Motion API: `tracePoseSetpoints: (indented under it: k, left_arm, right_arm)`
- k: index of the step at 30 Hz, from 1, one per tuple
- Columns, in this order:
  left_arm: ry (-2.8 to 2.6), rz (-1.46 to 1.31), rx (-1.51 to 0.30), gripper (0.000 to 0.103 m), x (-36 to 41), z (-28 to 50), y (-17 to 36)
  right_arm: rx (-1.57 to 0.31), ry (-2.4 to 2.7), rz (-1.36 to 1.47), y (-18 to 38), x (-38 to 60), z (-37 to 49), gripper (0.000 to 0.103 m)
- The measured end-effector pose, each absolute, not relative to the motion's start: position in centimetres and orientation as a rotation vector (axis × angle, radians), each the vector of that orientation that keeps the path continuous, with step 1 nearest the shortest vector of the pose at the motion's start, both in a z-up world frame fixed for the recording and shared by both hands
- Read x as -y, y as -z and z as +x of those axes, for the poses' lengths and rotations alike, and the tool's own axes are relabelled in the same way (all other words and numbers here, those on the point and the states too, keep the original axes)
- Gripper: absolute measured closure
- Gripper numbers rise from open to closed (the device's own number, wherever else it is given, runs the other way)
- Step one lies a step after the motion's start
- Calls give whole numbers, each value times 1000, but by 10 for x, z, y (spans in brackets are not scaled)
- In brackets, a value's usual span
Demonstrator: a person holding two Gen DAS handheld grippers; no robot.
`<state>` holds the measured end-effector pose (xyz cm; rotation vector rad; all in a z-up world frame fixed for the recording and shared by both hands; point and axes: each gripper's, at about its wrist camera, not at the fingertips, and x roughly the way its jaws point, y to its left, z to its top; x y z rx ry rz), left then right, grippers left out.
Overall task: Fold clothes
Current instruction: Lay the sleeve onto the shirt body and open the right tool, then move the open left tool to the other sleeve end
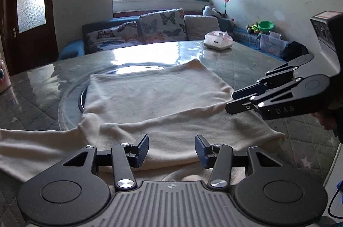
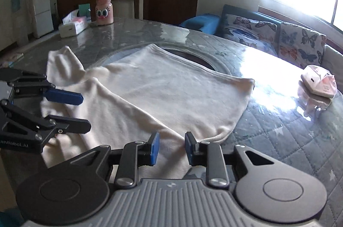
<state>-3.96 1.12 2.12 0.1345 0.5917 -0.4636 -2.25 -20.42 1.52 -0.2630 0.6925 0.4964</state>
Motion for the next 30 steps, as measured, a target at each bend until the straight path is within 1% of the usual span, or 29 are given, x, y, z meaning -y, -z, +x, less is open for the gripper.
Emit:
tracePoseSetpoints:
  k: [5,15,19,21,23,26,30]
  left_arm:
    - [464,138,-617,53,-13,-37,-12]
    - [437,107,-602,53,-21,-37,-23]
    - [409,85,-628,53,-32,-33,-15]
    - [403,75,-615,53,-38,-36,-19]
    - [389,71,-601,53,-45,-38,-24]
    - [359,59,-593,53,-57,-37,-27]
    - [298,39,-590,53,-75,-39,-29]
  right_arm:
    - [-691,-472,-300,-6,210,-24,78]
    - [-636,-554,-295,-21,198,-30,77]
    - [-672,-563,-312,-9,190,-29,72]
    - [-667,-563,-309,-10,190,-31,67]
    - [-652,-572,-304,-14,188,-33,59]
    - [-643,-584,-300,-16,183,-33,51]
    - [-662,-596,-302,-10,177,-33,50]
